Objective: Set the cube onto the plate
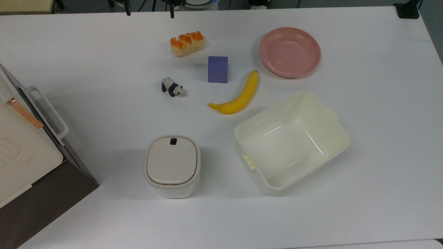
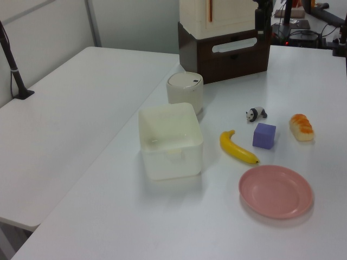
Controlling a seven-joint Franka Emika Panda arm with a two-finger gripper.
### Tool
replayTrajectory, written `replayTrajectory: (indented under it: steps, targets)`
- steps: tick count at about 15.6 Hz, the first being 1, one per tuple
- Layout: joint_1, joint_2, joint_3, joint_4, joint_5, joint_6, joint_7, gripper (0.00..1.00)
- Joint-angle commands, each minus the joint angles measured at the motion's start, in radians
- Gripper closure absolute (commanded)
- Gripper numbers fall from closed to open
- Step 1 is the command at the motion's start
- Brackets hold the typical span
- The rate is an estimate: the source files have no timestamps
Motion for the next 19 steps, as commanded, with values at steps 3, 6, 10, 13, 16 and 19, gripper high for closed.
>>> replayTrajectory:
  steps: [3,6,10,13,16,19]
  targets:
    - [0.021,-0.001,0.001,-0.014,0.002,-0.014,-0.016,0.00]
    - [0.064,0.024,0.001,-0.012,0.005,-0.008,-0.007,0.00]
    - [0.114,0.025,0.001,-0.019,0.024,0.013,-0.004,0.00]
    - [0.137,0.024,0.001,-0.040,0.039,0.016,-0.002,0.00]
    - [0.134,0.024,0.001,-0.045,0.100,0.032,0.047,0.00]
    - [0.133,0.010,0.001,-0.092,0.102,0.084,0.111,0.00]
